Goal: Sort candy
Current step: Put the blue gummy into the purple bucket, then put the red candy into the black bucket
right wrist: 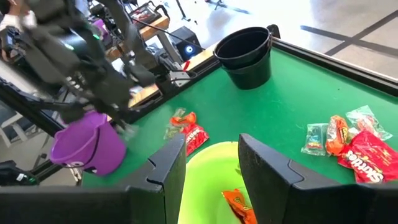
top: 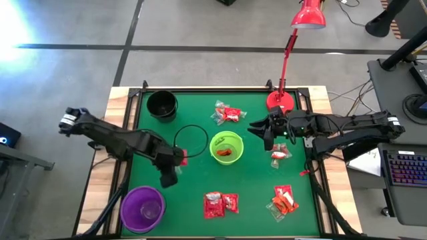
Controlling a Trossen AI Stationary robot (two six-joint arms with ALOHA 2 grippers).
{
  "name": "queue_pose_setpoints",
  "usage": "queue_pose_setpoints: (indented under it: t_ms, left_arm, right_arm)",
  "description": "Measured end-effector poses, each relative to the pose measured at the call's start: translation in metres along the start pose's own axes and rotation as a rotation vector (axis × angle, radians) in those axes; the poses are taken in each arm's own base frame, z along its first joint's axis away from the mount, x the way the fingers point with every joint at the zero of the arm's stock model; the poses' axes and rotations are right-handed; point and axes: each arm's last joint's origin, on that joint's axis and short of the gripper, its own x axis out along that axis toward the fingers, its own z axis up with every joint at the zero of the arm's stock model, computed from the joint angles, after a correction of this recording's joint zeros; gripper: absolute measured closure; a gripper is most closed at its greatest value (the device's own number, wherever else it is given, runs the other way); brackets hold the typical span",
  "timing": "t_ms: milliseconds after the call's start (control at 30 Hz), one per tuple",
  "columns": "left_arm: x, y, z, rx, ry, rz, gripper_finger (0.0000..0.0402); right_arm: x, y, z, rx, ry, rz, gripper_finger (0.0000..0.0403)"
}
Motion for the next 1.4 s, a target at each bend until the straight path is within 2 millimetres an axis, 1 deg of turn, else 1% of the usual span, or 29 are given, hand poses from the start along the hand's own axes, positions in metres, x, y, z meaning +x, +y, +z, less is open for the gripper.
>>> queue_pose_setpoints:
  t_ms: [100, 200, 300, 400, 667, 867, 1100, 1400]
  left_arm:
    - [-0.019, -0.011, -0.005, -0.01, -0.003, -0.012, 0.0401]
    - [-0.034, -0.02, -0.011, -0.033, -0.017, -0.038, 0.0402]
    - [-0.044, -0.027, -0.021, -0.079, -0.002, -0.049, 0.0402]
    - [-0.049, -0.034, -0.037, -0.139, 0.04, -0.049, 0.0402]
    - [-0.049, -0.061, -0.075, -0.265, 0.121, -0.09, 0.0401]
    - [-0.042, -0.076, -0.096, -0.349, 0.174, -0.066, 0.0401]
    - [-0.034, -0.084, -0.109, -0.394, 0.203, -0.027, 0.0397]
    - [-0.032, -0.086, -0.113, -0.414, 0.208, -0.015, 0.0351]
  right_arm:
    - [0.0, -0.001, -0.001, -0.003, 0.015, -0.009, 0.0266]
    - [0.0, -0.001, -0.002, -0.004, 0.019, -0.012, 0.0266]
    - [0.0, -0.001, -0.002, -0.004, 0.019, -0.012, 0.0266]
    - [0.0, -0.002, -0.003, -0.022, 0.03, -0.027, 0.0266]
    - [0.0, -0.004, -0.002, -0.021, 0.029, -0.037, 0.0266]
    - [0.001, -0.006, 0.0, -0.014, 0.014, -0.046, 0.0266]
    - [0.001, -0.006, 0.0, -0.014, 0.014, -0.047, 0.0266]
    - [0.001, -0.007, 0.001, -0.014, -0.015, -0.091, 0.0266]
